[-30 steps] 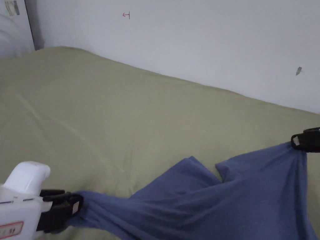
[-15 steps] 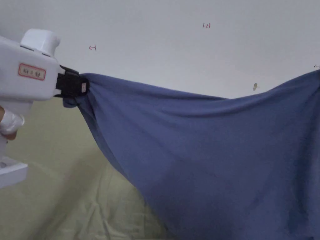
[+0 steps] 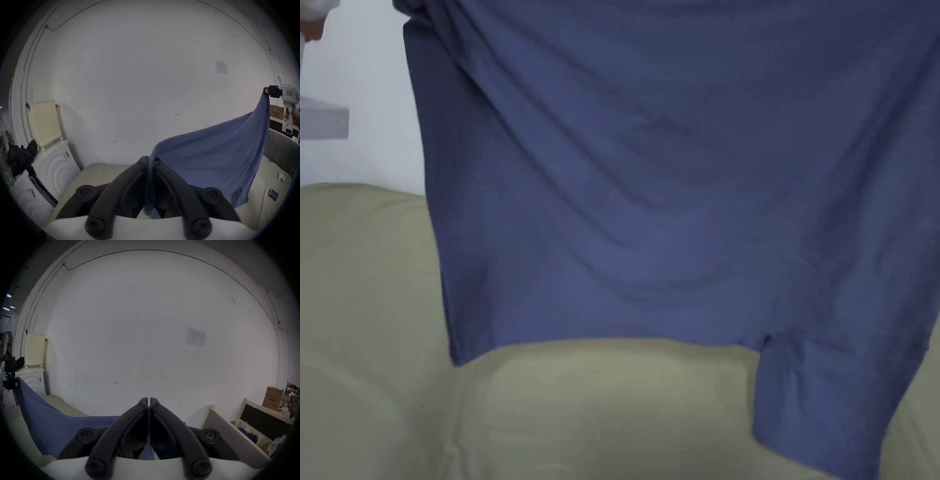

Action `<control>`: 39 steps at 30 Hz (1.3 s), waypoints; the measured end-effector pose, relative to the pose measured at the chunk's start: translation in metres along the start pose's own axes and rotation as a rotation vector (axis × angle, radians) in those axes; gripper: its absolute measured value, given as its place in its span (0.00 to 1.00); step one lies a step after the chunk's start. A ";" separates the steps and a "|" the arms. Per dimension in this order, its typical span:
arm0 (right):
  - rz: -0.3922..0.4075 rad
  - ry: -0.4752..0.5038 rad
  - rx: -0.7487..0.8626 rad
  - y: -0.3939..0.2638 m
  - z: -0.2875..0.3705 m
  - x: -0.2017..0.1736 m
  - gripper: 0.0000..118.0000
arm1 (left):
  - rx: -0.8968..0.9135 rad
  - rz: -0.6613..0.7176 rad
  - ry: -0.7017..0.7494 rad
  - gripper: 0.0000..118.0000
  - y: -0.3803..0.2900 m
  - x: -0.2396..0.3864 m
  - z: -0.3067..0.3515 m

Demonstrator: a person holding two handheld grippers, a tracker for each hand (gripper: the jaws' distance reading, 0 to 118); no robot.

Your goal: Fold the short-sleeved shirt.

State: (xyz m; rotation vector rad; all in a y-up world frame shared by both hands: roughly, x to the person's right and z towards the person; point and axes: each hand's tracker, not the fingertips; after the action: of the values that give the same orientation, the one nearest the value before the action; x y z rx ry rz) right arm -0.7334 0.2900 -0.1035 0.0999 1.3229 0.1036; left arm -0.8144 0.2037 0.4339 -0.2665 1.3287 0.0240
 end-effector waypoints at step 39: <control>-0.068 0.246 -0.309 -0.276 0.336 0.010 0.00 | -0.283 0.112 -0.221 0.04 -0.305 -0.004 0.213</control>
State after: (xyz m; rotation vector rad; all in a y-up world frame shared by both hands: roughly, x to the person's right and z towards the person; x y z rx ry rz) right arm -0.3996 0.0132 -0.0684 -0.2269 1.5385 0.2680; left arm -0.5603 -0.0472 0.5376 -0.4171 1.1171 0.3289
